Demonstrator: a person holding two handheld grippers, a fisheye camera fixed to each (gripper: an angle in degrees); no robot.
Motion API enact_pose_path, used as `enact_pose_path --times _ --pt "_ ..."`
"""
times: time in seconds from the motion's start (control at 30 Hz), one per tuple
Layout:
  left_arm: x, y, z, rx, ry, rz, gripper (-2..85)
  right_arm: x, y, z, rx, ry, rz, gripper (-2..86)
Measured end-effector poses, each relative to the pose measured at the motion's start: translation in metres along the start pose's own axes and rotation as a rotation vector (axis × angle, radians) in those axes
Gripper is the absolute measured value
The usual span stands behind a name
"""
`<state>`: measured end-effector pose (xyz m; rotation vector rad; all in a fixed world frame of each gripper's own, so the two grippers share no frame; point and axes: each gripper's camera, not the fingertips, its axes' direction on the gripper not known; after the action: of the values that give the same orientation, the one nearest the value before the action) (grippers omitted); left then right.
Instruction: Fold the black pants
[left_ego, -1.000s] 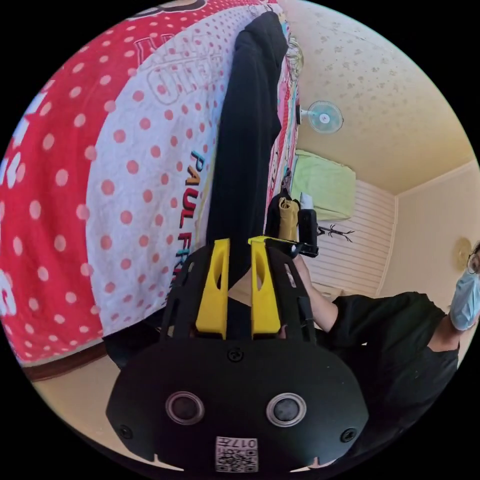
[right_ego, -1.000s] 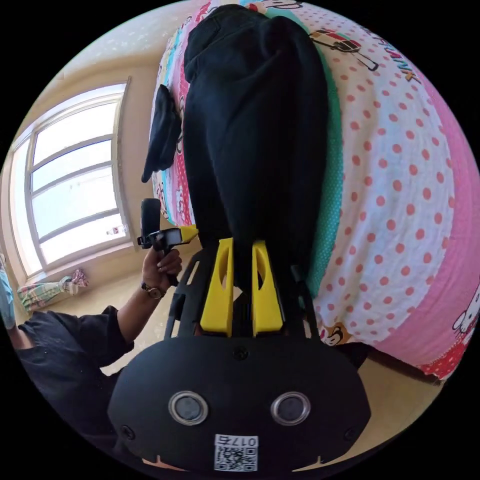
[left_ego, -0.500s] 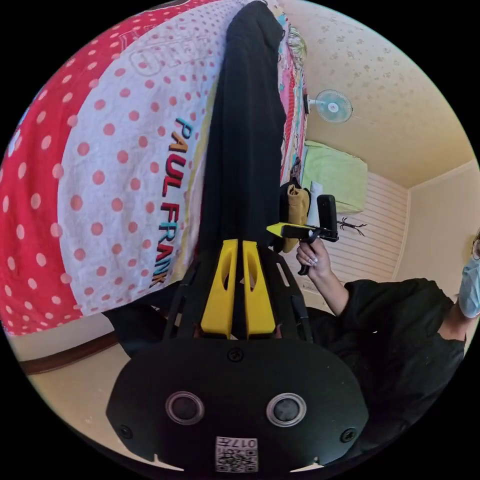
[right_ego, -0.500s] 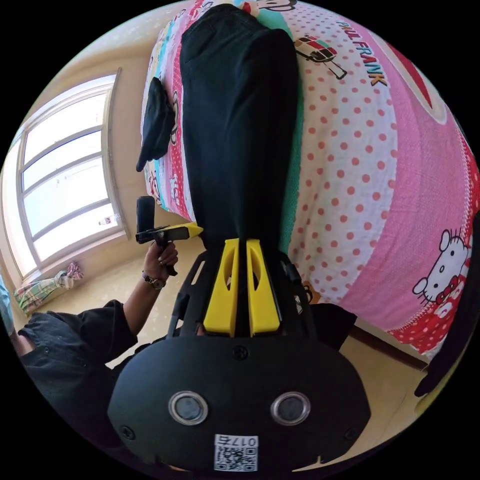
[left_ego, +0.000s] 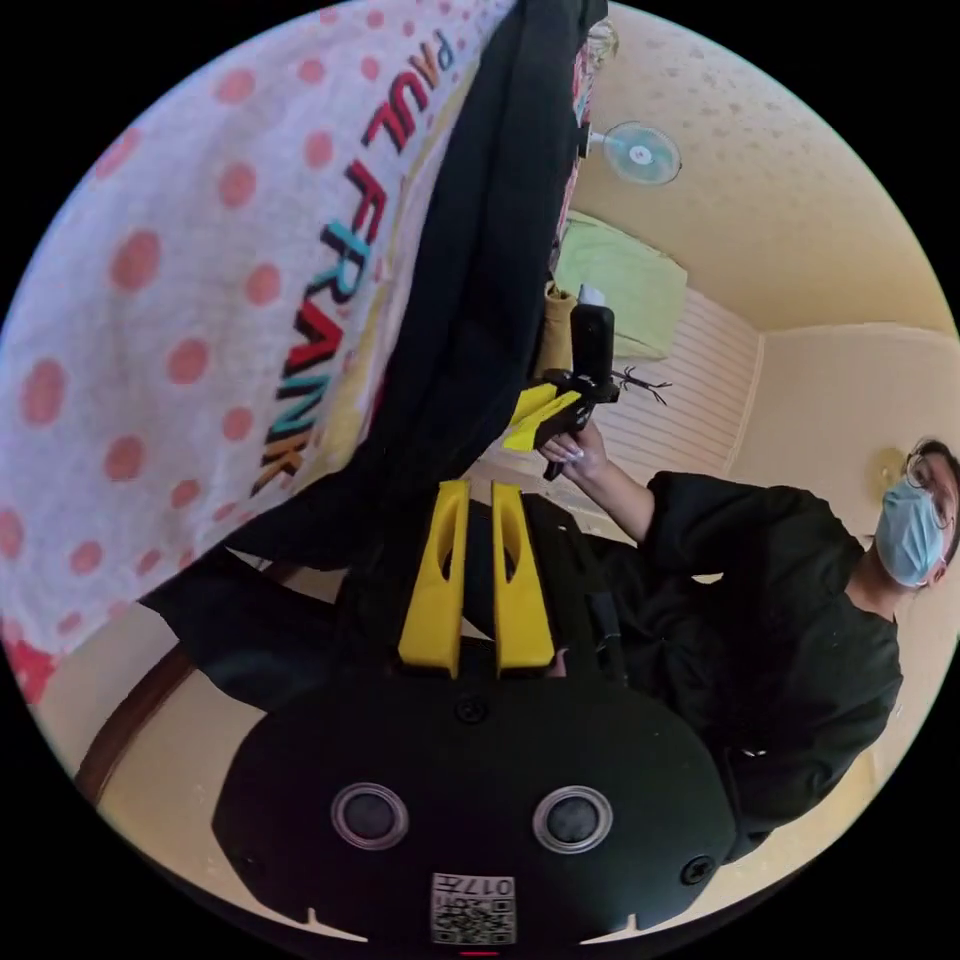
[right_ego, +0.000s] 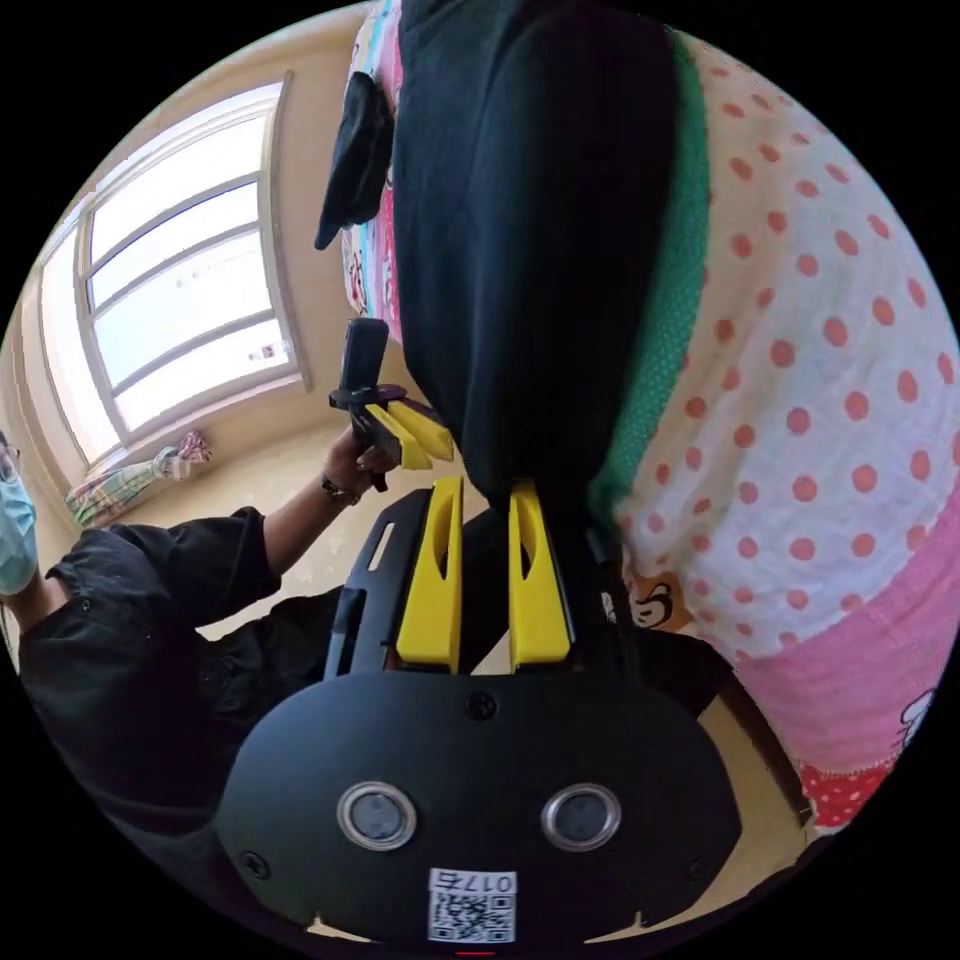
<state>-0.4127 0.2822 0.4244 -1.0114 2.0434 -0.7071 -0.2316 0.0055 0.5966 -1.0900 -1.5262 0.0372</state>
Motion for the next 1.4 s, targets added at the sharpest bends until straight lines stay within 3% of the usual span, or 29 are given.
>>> enact_pose_path --times 0.1,0.17,0.23,0.33,0.47,0.53,0.6,0.73,0.9,1.07,1.2,1.4 --pt "0.011 -0.001 0.014 -0.039 0.072 0.039 -0.7 -0.013 0.013 -0.011 0.020 0.051 0.056 5.4" --pt "0.025 0.000 0.019 -0.068 0.209 0.086 -0.9 -0.020 0.018 -0.023 0.009 -0.009 0.081 4.2" --pt "0.039 0.002 0.016 -0.057 0.232 0.123 -1.0 -0.029 0.022 -0.034 -0.011 -0.083 0.086 3.7" --pt "0.048 0.007 0.000 0.046 0.085 0.098 -1.0 -0.042 0.026 -0.051 -0.018 -0.147 0.009 3.5" --pt "0.038 0.006 -0.023 0.225 -0.136 0.033 -0.8 -0.015 0.019 -0.028 -0.055 0.138 0.098 4.8" --pt "0.042 0.003 -0.033 0.307 -0.177 0.038 -0.4 0.000 0.020 -0.015 -0.097 0.150 0.182 6.7" --pt "0.049 0.000 -0.042 0.382 -0.259 0.017 0.4 -0.006 0.031 -0.026 0.042 -0.038 0.112 7.8" --pt "0.055 -0.017 -0.056 0.515 -0.433 -0.060 15.0 -0.006 0.051 -0.058 0.289 -0.124 0.123 8.6" --pt "0.044 -0.060 -0.057 0.511 -0.365 0.023 18.6 0.010 0.053 -0.098 0.473 -0.112 0.101 12.5" --pt "0.014 -0.094 -0.014 0.326 -0.288 0.069 14.9 0.031 0.048 -0.087 0.417 -0.104 0.046 14.6" --pt "0.009 -0.076 0.004 0.437 -0.367 0.030 9.6 0.032 0.058 -0.061 0.381 -0.159 0.029 13.4" --pt "-0.001 -0.086 0.019 0.463 -0.290 0.049 9.9 0.039 0.055 -0.059 0.362 -0.277 0.047 13.3"
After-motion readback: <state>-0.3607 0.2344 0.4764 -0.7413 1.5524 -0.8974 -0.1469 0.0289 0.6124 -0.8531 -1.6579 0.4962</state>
